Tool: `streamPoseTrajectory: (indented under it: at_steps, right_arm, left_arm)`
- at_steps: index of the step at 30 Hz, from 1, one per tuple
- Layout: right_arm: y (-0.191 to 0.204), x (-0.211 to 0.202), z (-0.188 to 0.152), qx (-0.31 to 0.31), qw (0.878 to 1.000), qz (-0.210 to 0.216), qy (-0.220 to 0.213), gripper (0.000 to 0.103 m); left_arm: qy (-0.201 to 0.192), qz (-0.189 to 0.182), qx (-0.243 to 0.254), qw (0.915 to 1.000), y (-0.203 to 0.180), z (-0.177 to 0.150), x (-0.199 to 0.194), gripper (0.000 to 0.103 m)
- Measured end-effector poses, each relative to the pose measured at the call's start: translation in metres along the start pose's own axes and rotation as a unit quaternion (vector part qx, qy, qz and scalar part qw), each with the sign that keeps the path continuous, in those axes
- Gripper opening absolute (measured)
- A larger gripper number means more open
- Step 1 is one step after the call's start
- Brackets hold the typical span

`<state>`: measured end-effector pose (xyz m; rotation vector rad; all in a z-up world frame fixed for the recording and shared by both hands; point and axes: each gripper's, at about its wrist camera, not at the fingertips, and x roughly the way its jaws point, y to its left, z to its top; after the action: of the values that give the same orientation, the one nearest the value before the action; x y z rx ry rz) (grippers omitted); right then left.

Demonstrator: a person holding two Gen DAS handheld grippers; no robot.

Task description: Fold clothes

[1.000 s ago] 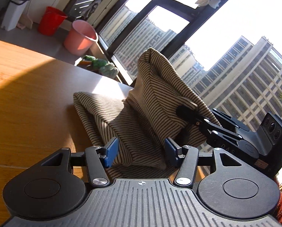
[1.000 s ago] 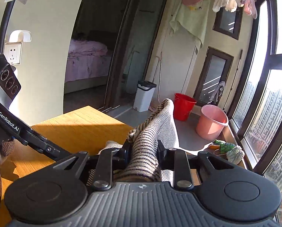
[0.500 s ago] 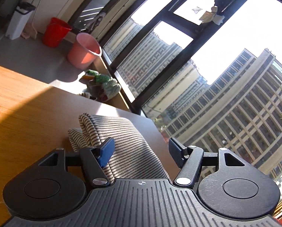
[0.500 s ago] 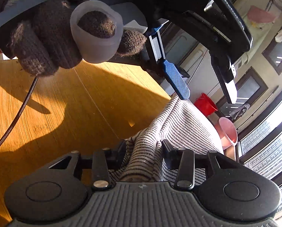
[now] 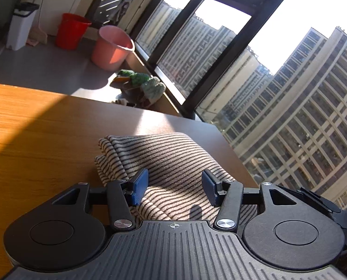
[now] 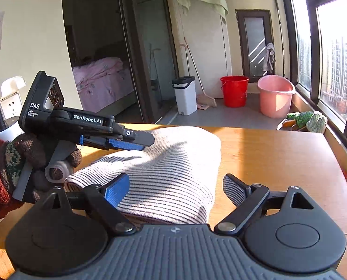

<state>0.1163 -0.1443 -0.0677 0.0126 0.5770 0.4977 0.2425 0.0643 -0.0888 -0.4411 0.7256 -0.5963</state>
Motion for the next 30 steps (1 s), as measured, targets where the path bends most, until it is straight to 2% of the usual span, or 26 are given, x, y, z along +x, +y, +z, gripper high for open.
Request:
streamPoseTrajectory:
  at_steps: [2, 4, 8, 10, 12, 13, 15, 17, 18, 20, 22, 24, 30]
  right_arm:
    - [0.020, 0.012, -0.026, -0.036, 0.999, -0.020, 0.035, 0.089]
    - [0.032, 0.020, -0.028, -0.063, 0.996, -0.032, 0.059, 0.089]
    - [0.014, -0.002, -0.019, -0.020, 0.999, 0.009, 0.038, 0.089]
    - [0.005, -0.013, -0.014, 0.002, 0.999, 0.030, 0.027, 0.089]
    - [-0.005, -0.024, -0.010, 0.023, 0.998, 0.050, 0.017, 0.090]
    - [-0.009, -0.030, -0.007, 0.034, 0.998, 0.061, 0.011, 0.090]
    - [-0.020, -0.040, -0.002, 0.060, 0.995, 0.081, -0.001, 0.090]
    - [-0.038, -0.042, 0.008, 0.117, 0.988, 0.099, -0.028, 0.090]
    - [-0.043, -0.037, 0.011, 0.129, 0.987, 0.089, -0.031, 0.090]
    - [-0.046, -0.022, 0.012, 0.131, 0.990, 0.056, -0.016, 0.082]
    - [-0.049, 0.002, 0.006, 0.139, 0.989, 0.038, 0.024, 0.078]
    - [-0.049, 0.016, -0.002, 0.145, 0.987, 0.054, 0.040, 0.078]
    - [-0.044, 0.029, -0.004, 0.141, 0.987, 0.071, 0.041, 0.077]
  left_arm:
    - [-0.002, -0.004, -0.013, 0.9999, 0.007, 0.000, -0.002, 0.052]
    - [-0.003, -0.004, -0.018, 0.9998, 0.009, -0.001, -0.004, 0.052]
    - [-0.012, 0.025, 0.000, 0.9996, 0.002, 0.000, -0.013, 0.052]
    - [-0.023, 0.041, 0.015, 0.9988, -0.007, -0.002, -0.027, 0.056]
    - [-0.030, 0.052, 0.037, 0.9975, -0.016, -0.007, -0.038, 0.072]
    - [-0.030, 0.060, 0.047, 0.9967, -0.019, -0.009, -0.041, 0.072]
    - [-0.014, 0.078, 0.073, 0.9941, -0.024, -0.015, -0.036, 0.072]
    - [0.006, 0.092, 0.079, 0.9926, -0.022, -0.020, -0.025, 0.072]
    - [0.014, 0.093, 0.071, 0.9930, -0.018, -0.022, -0.019, 0.073]
    - [0.020, 0.077, 0.032, 0.9963, -0.007, -0.025, -0.018, 0.073]
    - [0.019, 0.079, 0.026, 0.9964, -0.003, -0.027, -0.023, 0.073]
    - [0.019, 0.090, 0.038, 0.9950, -0.005, -0.029, -0.026, 0.073]
    - [0.018, 0.116, 0.073, 0.9904, -0.014, -0.027, -0.026, 0.073]
